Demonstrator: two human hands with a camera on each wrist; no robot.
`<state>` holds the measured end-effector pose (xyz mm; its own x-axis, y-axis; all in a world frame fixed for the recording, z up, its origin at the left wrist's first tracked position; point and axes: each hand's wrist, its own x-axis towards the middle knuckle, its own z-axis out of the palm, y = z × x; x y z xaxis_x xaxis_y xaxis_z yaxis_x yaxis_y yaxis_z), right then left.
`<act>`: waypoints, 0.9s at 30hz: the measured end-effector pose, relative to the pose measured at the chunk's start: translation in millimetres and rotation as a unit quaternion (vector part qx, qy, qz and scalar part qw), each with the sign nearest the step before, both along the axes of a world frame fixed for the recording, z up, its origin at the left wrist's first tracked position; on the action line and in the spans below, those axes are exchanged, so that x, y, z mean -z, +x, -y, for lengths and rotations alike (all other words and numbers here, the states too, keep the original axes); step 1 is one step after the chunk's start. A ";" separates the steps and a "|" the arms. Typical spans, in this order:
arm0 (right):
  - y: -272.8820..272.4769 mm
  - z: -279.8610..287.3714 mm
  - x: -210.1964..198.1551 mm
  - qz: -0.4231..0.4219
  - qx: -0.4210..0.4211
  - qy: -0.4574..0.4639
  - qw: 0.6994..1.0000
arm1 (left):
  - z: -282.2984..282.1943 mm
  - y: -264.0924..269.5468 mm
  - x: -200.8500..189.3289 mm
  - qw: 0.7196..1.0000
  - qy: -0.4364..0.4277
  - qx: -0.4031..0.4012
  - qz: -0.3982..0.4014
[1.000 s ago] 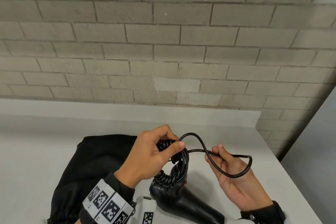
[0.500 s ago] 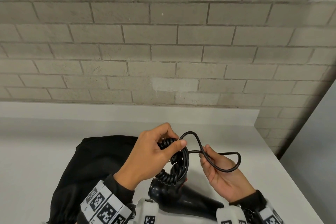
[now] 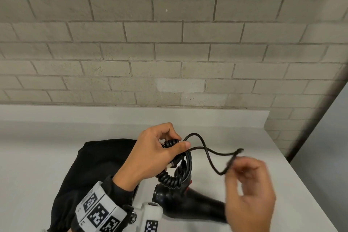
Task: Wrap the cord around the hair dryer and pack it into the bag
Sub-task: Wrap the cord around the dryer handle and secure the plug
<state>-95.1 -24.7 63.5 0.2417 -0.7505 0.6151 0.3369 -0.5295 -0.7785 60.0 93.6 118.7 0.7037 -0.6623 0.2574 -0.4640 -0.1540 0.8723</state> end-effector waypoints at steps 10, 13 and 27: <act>19.2 -27.5 -5.6 -0.206 -0.040 -0.287 0.935 | 4.2 -8.2 2.7 1.000 -0.023 -0.005 -0.012; 21.8 -29.5 -8.4 -0.217 -0.044 -0.261 0.940 | 4.9 -11.1 3.1 0.999 -0.038 -0.015 -0.036; 11.7 -35.6 3.6 -0.133 -0.077 -0.145 0.977 | 6.3 -11.4 8.1 0.998 -0.038 -0.031 -0.049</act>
<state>-83.4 10.9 59.9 0.5190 -0.4968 0.6956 0.2353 -0.6993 -0.6750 48.6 87.4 110.6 0.7663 -0.5985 0.2335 -0.3683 -0.1113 0.9230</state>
